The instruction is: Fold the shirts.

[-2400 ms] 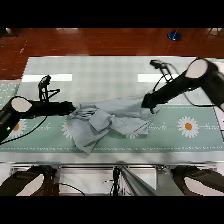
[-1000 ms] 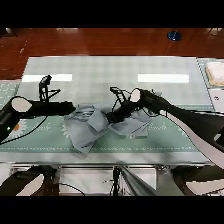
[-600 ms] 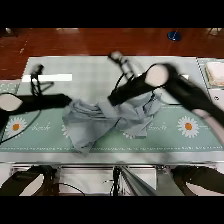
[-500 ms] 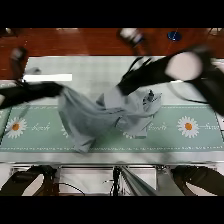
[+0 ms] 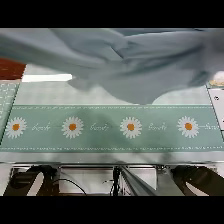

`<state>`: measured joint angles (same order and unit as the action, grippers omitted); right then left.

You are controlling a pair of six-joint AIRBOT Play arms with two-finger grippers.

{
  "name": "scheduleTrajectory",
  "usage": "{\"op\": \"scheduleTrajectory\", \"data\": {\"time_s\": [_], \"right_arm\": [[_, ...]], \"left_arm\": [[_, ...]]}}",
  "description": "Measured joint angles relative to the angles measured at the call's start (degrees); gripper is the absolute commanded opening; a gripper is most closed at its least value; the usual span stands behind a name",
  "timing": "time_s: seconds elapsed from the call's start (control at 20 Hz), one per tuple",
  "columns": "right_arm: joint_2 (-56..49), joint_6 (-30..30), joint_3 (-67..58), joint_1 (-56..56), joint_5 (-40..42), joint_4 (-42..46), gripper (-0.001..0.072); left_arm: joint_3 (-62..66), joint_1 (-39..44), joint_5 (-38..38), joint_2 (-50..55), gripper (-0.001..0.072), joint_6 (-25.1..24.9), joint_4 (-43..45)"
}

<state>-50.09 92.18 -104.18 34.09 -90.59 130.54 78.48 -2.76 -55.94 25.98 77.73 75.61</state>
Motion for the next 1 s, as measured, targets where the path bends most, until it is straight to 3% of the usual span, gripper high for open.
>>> {"op": "scheduleTrajectory", "data": {"time_s": [0.25,0.5,0.75,1.0], "right_arm": [[3.2,0.3,-1.9,0.0,-11.3,2.3,0.0022],[3.6,1.3,-2.3,0.0,-13.5,-0.2,0.0022],[-3.8,1.0,-2.3,0.0,-7.0,-0.9,0.0022],[-19.4,-3.7,-1.9,-5.6,-1.6,-3.6,0.0021]], "left_arm": [[2.3,-0.4,-13.9,-4.7,0.0027,2.3,0.9],[2.5,-0.5,-22.2,-7.2,0.0027,3.4,-0.4],[-5.7,-0.5,-23.7,-7.1,0.0028,3.9,-1.6],[-21.1,-0.5,-17.7,-6.6,0.0029,4.0,-5.5]]}}
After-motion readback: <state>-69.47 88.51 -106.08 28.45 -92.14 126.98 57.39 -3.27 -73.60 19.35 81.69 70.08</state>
